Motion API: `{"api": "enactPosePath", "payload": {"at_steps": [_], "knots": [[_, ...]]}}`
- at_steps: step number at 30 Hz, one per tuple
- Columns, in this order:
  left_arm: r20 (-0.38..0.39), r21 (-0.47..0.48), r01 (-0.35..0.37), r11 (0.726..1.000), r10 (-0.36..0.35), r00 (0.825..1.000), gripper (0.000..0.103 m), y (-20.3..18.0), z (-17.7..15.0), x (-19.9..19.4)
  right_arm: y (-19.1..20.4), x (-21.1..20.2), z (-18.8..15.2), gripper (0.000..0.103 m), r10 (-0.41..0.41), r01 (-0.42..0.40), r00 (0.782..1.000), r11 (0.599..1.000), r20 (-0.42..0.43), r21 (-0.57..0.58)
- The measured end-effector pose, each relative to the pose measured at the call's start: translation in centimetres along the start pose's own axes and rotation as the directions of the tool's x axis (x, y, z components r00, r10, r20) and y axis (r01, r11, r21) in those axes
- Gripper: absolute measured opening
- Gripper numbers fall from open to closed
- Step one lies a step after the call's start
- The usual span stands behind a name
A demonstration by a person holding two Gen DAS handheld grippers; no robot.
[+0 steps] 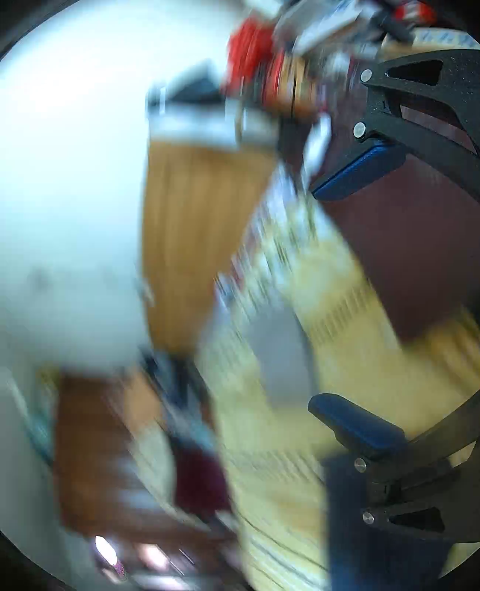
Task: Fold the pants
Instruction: 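Move both tools from the desk to the blue jeans on the bed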
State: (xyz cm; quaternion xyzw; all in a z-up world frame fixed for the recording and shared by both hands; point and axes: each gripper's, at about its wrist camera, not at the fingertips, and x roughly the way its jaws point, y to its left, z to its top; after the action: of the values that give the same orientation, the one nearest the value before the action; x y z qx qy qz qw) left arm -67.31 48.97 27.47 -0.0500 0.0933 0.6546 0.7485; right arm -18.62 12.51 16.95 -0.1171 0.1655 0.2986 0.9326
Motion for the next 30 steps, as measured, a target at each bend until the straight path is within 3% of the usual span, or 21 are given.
{"api": "enactPosePath", "payload": {"at_steps": [2, 3, 5, 7, 9, 10, 11, 12, 13, 14, 15, 17, 19, 21, 23, 27, 30], "knots": [[-0.027, -0.028, -0.196, 0.980, 0.195, 0.980, 0.103, 6.9, -1.0, 3.0, 6.7, 0.8, 0.6, 0.103, 0.123, -0.126, 0.991, 0.989, -0.041, -0.074], [-0.047, -0.064, -0.294, 0.954, 0.291, 0.956, 0.103, 10.3, -2.6, 6.1, 9.0, 1.8, 0.5, 0.103, 0.178, -0.185, 0.981, 0.977, -0.073, -0.104], [-0.021, -0.110, -0.454, 0.884, 0.454, 0.891, 0.103, 15.6, -2.4, 6.6, 15.1, 1.1, 1.2, 0.103, 0.286, -0.296, 0.955, 0.944, -0.085, -0.145], [0.032, -0.184, -0.552, 0.814, 0.566, 0.824, 0.103, 21.1, -1.8, 6.1, 21.7, -0.3, 2.6, 0.103, 0.375, -0.383, 0.924, 0.905, -0.076, -0.186], [0.065, -0.185, -0.592, 0.784, 0.611, 0.789, 0.103, 23.2, -2.4, 7.4, 29.4, -3.1, 4.5, 0.103, 0.470, -0.469, 0.881, 0.855, -0.052, -0.224], [0.068, -0.146, -0.584, 0.799, 0.597, 0.799, 0.103, 23.7, -3.1, 9.0, 32.0, -3.8, 5.2, 0.103, 0.513, -0.508, 0.857, 0.829, -0.043, -0.234], [0.040, -0.091, -0.545, 0.834, 0.550, 0.834, 0.103, 23.2, -4.4, 11.2, 34.9, -4.2, 5.8, 0.103, 0.563, -0.554, 0.826, 0.798, -0.032, -0.239], [-0.027, -0.036, -0.468, 0.883, 0.467, 0.884, 0.103, 22.6, -6.0, 13.8, 37.0, -4.8, 6.2, 0.103, 0.599, -0.585, 0.801, 0.773, -0.023, -0.245], [-0.105, 0.000, -0.388, 0.921, 0.386, 0.916, 0.103, 21.7, -7.5, 16.9, 40.0, -5.4, 6.4, 0.103, 0.617, -0.599, 0.786, 0.754, -0.022, -0.270], [-0.192, 0.024, -0.298, 0.954, 0.297, 0.935, 0.103, 20.7, -9.6, 19.5, 42.3, -5.1, 6.0, 0.103, 0.615, -0.598, 0.787, 0.741, -0.047, -0.306], [-0.298, 0.037, -0.189, 0.981, 0.191, 0.935, 0.103, 19.4, -12.4, 22.5, 45.7, -4.8, 5.2, 0.103, 0.609, -0.610, 0.783, 0.711, -0.127, -0.351], [-0.467, 0.055, -0.029, 0.998, 0.052, 0.883, 0.103, 17.5, -18.0, 27.2, 50.0, -4.0, 2.8, 0.103, 0.642, -0.689, 0.722, 0.635, -0.256, -0.351], [-0.594, 0.017, 0.091, 0.996, -0.063, 0.802, 0.103, 15.1, -24.0, 31.0, 53.1, -4.0, 0.3, 0.103, 0.686, -0.767, 0.642, 0.565, -0.342, -0.305], [-0.685, -0.049, 0.168, 0.984, -0.156, 0.711, 0.103, 13.4, -28.6, 34.1, 54.3, -4.2, -2.4, 0.103, 0.687, -0.793, 0.609, 0.529, -0.396, -0.301], [-0.721, -0.067, 0.211, 0.975, -0.193, 0.665, 0.103, 11.1, -31.6, 36.7, 56.0, -3.8, -5.2, 0.103, 0.668, -0.805, 0.593, 0.502, -0.451, -0.316], [-0.746, -0.190, 0.269, 0.944, -0.317, 0.586, 0.101, 6.8, -33.6, 41.9, 56.5, -2.3, -8.6, 0.103, 0.651, -0.833, 0.553, 0.450, -0.520, -0.321], [-0.752, -0.252, 0.274, 0.928, -0.366, 0.548, 0.096, 4.4, -34.6, 45.0, 56.8, -0.1, -9.9, 0.103, 0.638, -0.837, 0.547, 0.436, -0.542, -0.332]]}}
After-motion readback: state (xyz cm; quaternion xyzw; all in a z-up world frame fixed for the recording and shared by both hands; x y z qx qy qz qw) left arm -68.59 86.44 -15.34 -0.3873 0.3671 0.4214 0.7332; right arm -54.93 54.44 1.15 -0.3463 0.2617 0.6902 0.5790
